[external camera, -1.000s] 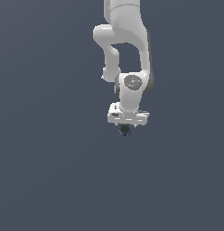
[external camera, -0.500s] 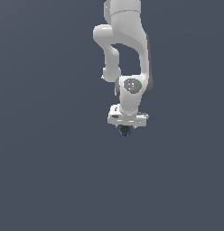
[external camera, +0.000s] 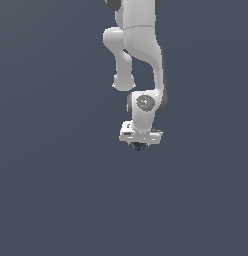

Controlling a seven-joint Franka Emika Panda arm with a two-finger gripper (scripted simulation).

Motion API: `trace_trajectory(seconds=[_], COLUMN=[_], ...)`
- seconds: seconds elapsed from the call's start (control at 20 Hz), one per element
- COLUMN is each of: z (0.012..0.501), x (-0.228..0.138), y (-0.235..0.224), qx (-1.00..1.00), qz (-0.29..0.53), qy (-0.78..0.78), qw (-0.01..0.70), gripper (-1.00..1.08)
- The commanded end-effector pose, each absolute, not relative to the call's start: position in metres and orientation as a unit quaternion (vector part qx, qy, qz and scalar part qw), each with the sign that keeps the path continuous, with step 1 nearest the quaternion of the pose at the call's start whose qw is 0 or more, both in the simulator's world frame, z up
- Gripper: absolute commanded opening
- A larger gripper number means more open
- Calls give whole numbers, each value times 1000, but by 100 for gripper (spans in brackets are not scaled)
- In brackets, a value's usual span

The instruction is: Pick up the object and move it to a goal position.

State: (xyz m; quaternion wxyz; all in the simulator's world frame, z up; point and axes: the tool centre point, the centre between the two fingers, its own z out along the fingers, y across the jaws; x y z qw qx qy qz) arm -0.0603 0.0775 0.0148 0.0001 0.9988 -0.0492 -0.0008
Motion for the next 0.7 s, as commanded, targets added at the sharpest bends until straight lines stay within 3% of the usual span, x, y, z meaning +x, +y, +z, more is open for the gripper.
trace_trajectory(seconds=[0.0, 0.65], z=[14, 17], x=[-60, -59], y=[78, 78], qx=[999, 999], qz=[0, 0], qy=[-49, -49], qw=[0, 0], gripper=[-100, -100])
